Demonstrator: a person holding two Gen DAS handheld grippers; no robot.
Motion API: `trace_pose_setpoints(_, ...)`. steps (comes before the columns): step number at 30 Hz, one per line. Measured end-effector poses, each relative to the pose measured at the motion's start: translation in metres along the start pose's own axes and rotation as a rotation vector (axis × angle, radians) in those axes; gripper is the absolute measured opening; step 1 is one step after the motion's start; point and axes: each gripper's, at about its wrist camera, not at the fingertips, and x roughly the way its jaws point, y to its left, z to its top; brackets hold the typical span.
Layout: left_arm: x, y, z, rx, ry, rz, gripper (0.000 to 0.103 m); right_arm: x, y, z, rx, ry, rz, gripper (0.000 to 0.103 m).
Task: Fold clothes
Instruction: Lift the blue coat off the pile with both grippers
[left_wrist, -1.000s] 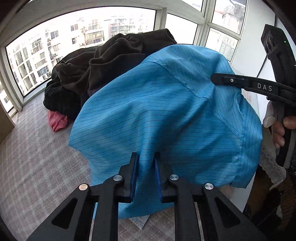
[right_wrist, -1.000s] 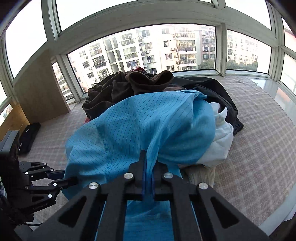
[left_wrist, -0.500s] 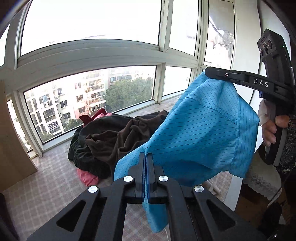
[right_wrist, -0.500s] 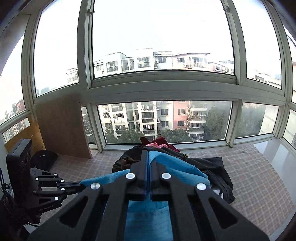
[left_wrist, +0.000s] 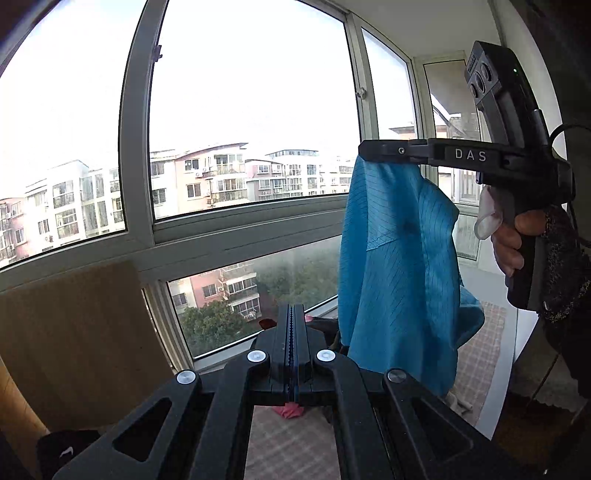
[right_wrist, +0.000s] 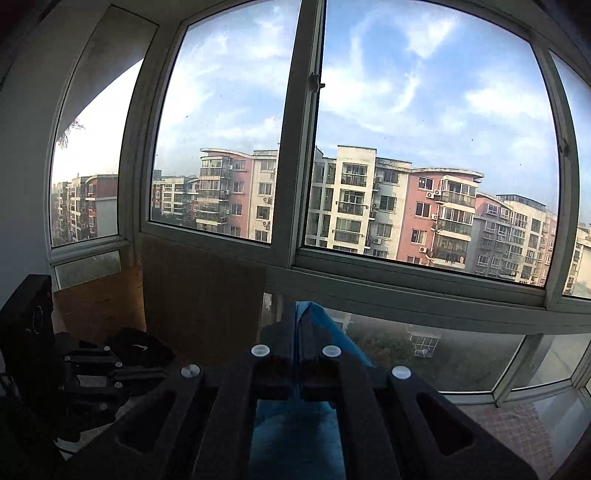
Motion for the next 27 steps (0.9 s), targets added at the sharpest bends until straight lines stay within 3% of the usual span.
trace_pose_setpoints(2,-0.005,0.016,-0.010,0.011,0.049,-0.014,0.001,0.008,0.016,0.006,0.015,-0.006,0.022,0.001)
trace_pose_setpoints(4,-0.003,0.026,-0.023,0.003,0.100,-0.054,0.018,0.013,0.028,0.013,0.023,-0.012,0.023,0.001)
trace_pose_setpoints(6,0.007,0.024,-0.036,-0.003,0.138,-0.104,0.058,0.013,0.030,0.018,0.037,-0.020,0.011,0.001)
trace_pose_setpoints(11,0.053,-0.018,-0.055,0.044,0.193,-0.248,0.075,-0.005,0.019,0.025,0.048,-0.034,-0.049,0.001)
trace_pose_setpoints(15,0.104,-0.067,-0.054,0.073,0.230,-0.343,0.076,-0.020,0.010,0.029,0.056,-0.044,-0.099,0.001)
trace_pose_setpoints(18,0.144,-0.096,-0.051,0.043,0.248,-0.404,0.073,-0.042,-0.004,0.032,0.056,-0.049,-0.147,0.001)
trace_pose_setpoints(19,0.155,-0.104,-0.050,0.021,0.262,-0.432,0.065,-0.050,-0.010,0.032,0.055,-0.051,-0.162,0.001)
trace_pose_setpoints(20,0.165,-0.111,-0.049,0.008,0.285,-0.458,0.028,-0.058,-0.015,0.033,0.053,-0.052,-0.178,0.001)
trace_pose_setpoints(21,0.170,-0.117,-0.047,0.010,0.299,-0.464,0.001,-0.064,-0.019,0.033,0.050,-0.051,-0.189,0.001)
trace_pose_setpoints(27,0.141,-0.103,-0.012,0.069,0.200,-0.422,0.001,-0.086,-0.030,0.044,0.041,-0.092,-0.198,0.001)
